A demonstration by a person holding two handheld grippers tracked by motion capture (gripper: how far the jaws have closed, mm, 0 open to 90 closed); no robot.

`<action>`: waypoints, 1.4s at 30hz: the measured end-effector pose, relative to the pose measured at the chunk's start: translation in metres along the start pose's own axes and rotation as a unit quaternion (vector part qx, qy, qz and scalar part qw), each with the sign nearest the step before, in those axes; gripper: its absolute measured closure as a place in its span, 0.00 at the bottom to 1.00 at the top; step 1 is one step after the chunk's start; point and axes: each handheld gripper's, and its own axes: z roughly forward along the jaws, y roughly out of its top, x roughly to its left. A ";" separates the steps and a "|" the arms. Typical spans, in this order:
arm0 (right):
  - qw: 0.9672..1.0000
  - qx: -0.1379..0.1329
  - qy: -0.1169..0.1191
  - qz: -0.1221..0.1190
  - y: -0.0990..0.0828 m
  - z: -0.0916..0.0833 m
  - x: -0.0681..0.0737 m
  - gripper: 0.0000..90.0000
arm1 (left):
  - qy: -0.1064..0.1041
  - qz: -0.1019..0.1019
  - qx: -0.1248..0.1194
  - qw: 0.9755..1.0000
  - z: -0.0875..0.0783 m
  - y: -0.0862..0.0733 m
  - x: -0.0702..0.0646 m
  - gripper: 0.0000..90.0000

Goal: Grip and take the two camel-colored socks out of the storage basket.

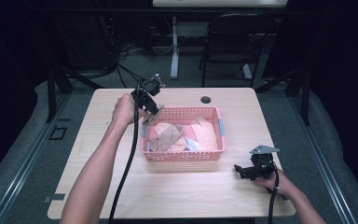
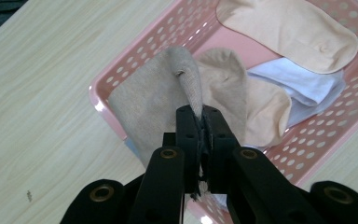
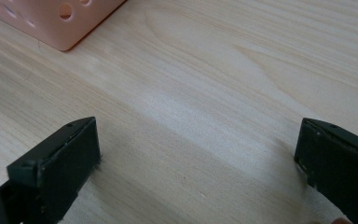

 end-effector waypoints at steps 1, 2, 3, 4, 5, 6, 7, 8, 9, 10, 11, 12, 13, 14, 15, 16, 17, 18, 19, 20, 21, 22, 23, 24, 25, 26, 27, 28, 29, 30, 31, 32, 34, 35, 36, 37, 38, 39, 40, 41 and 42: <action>1.000 0.000 -0.002 0.000 0.000 0.000 0.000 0.00 | 0.002 -0.002 0.001 1.000 -0.002 -0.001 0.001 0.96; 1.000 0.000 -0.003 0.000 0.000 0.000 0.000 0.00 | 0.004 -0.004 -0.002 1.000 -0.007 -0.002 0.002 0.96; 1.000 0.001 -0.003 0.000 0.000 0.000 0.000 0.00 | 0.004 -0.007 -0.005 1.000 -0.011 -0.002 0.003 0.96; 1.000 0.001 -0.003 0.000 0.000 0.000 0.000 0.00 | 0.005 -0.011 -0.010 1.000 -0.015 -0.003 0.004 0.96; 1.000 0.001 -0.003 0.000 0.000 0.000 0.000 0.00 | 0.006 -0.010 -0.012 1.000 -0.019 -0.003 0.005 0.96; 1.000 0.001 -0.003 0.000 0.000 0.000 0.000 0.00 | 0.006 -0.010 -0.012 1.000 -0.019 -0.003 0.005 0.96; 1.000 0.000 -0.002 0.001 0.000 0.000 0.000 0.00 | 0.008 -0.015 -0.020 1.000 -0.027 -0.004 0.007 0.96; 1.000 0.000 -0.002 0.001 0.000 0.000 0.001 0.00 | 0.009 -0.015 -0.022 1.000 -0.030 -0.005 0.008 0.96; 1.000 0.000 -0.003 0.000 0.000 0.000 0.000 0.00 | 0.011 -0.017 -0.023 1.000 -0.032 -0.006 0.009 0.96; 1.000 0.001 -0.003 0.000 0.000 0.000 0.000 0.00 | 0.011 -0.019 -0.024 0.999 -0.034 -0.008 0.010 0.96; 1.000 0.001 -0.003 0.000 0.000 0.000 0.000 0.00 | 0.014 -0.022 -0.023 0.999 -0.035 -0.009 0.011 0.96; 1.000 0.001 -0.003 0.000 0.000 0.000 0.000 0.00 | 0.014 -0.022 -0.023 0.999 -0.035 -0.009 0.011 0.96; 1.000 0.000 -0.002 0.001 0.000 0.000 0.000 0.00 | 0.014 -0.027 -0.019 0.999 -0.036 -0.010 0.013 0.96; 1.000 0.001 -0.003 0.000 0.000 0.000 0.000 0.00 | 0.017 -0.032 -0.017 0.999 -0.037 -0.010 0.016 0.96; 1.000 0.000 -0.001 0.001 0.000 0.000 0.000 0.00 | 0.017 -0.032 -0.017 0.999 -0.037 -0.010 0.016 0.96; 1.000 0.000 -0.001 0.000 0.000 0.000 0.000 0.00 | 0.020 -0.033 -0.021 0.999 -0.040 -0.011 0.016 0.96; 1.000 0.000 -0.003 -0.001 0.000 0.000 0.000 0.00 | 0.019 -0.033 -0.021 0.999 -0.041 -0.011 0.016 0.96; 1.000 0.001 -0.003 -0.001 0.001 0.000 0.000 0.00 | 0.020 -0.036 -0.026 0.999 -0.042 -0.012 0.015 0.96; 1.000 0.001 -0.003 -0.001 0.000 0.000 0.000 0.00 | 0.020 -0.035 -0.024 0.999 -0.043 -0.013 0.015 0.96; 1.000 0.002 -0.002 -0.003 0.001 0.000 0.000 0.00 | 0.021 -0.035 -0.025 0.999 -0.044 -0.014 0.015 0.96; 1.000 0.003 -0.001 -0.003 0.001 0.000 0.000 0.00 | 0.021 -0.036 -0.026 0.999 -0.046 -0.016 0.015 0.96; 1.000 0.003 -0.001 -0.003 0.000 0.000 0.000 0.00 | 0.021 -0.036 -0.026 0.999 -0.046 -0.016 0.015 0.96; 1.000 0.003 -0.001 -0.003 0.000 0.000 0.000 0.00 | 0.022 -0.035 -0.027 0.999 -0.049 -0.017 0.014 0.96; 1.000 0.003 -0.001 -0.003 0.001 0.000 0.000 0.00 | 0.022 -0.036 -0.026 0.999 -0.051 -0.019 0.014 0.96; 1.000 0.003 -0.003 -0.004 0.001 0.000 0.000 0.00 | 0.024 -0.035 -0.025 0.999 -0.055 -0.020 0.014 0.96; 1.000 0.003 -0.004 -0.003 0.001 0.000 0.000 0.00 | 0.025 -0.034 -0.027 0.999 -0.057 -0.022 0.014 0.96; 1.000 0.004 -0.006 -0.004 0.001 0.000 0.000 0.00 | 0.027 -0.035 -0.026 0.999 -0.062 -0.025 0.016 0.96; 1.000 0.003 -0.003 -0.004 0.001 0.000 0.000 0.00 | 0.030 -0.038 -0.029 0.998 -0.064 -0.027 0.018 0.96; 1.000 0.003 -0.003 -0.004 0.001 0.000 0.000 0.00 | 0.030 -0.038 -0.029 0.998 -0.064 -0.027 0.018 0.96; 1.000 0.003 -0.003 -0.004 0.001 0.000 0.000 0.00 | 0.031 -0.041 -0.029 0.998 -0.066 -0.029 0.020 0.96; 1.000 0.000 -0.004 -0.001 0.000 0.001 0.001 0.00 | 0.035 -0.045 -0.031 0.998 -0.069 -0.033 0.024 0.96; 1.000 0.000 -0.003 -0.002 0.000 0.000 0.001 0.00 | 0.036 -0.047 -0.032 0.998 -0.070 -0.035 0.025 0.96; 1.000 -0.001 -0.004 -0.002 0.000 0.001 0.001 0.00 | 0.035 -0.050 -0.031 0.998 -0.071 -0.037 0.026 0.96; 1.000 0.000 -0.002 -0.002 0.000 0.001 0.001 0.00 | 0.039 -0.051 -0.030 0.998 -0.073 -0.042 0.028 0.96; 1.000 0.000 -0.003 -0.001 0.000 0.001 0.001 0.00 | 0.040 -0.052 -0.030 0.997 -0.074 -0.044 0.030 0.96; 1.000 -0.001 -0.004 -0.001 0.000 0.001 0.001 0.00 | 0.040 -0.057 -0.031 0.997 -0.075 -0.047 0.032 0.96; 1.000 0.000 -0.004 -0.001 0.000 0.001 0.001 0.00 | 0.041 -0.059 -0.033 0.997 -0.076 -0.050 0.033 0.96; 1.000 0.000 -0.004 -0.001 0.000 0.001 0.001 0.00 | 0.041 -0.059 -0.033 0.997 -0.076 -0.050 0.033 0.96; 1.000 -0.001 -0.003 -0.001 0.000 0.001 0.001 0.00 | 0.041 -0.063 -0.033 0.997 -0.077 -0.054 0.036 0.96; 1.000 -0.001 -0.003 -0.001 0.000 0.001 0.001 0.00 | 0.040 -0.068 -0.033 0.996 -0.078 -0.060 0.039 0.96; 1.000 -0.001 -0.004 -0.001 0.000 0.001 0.001 0.00 | 0.039 -0.071 -0.031 0.996 -0.078 -0.063 0.041 0.96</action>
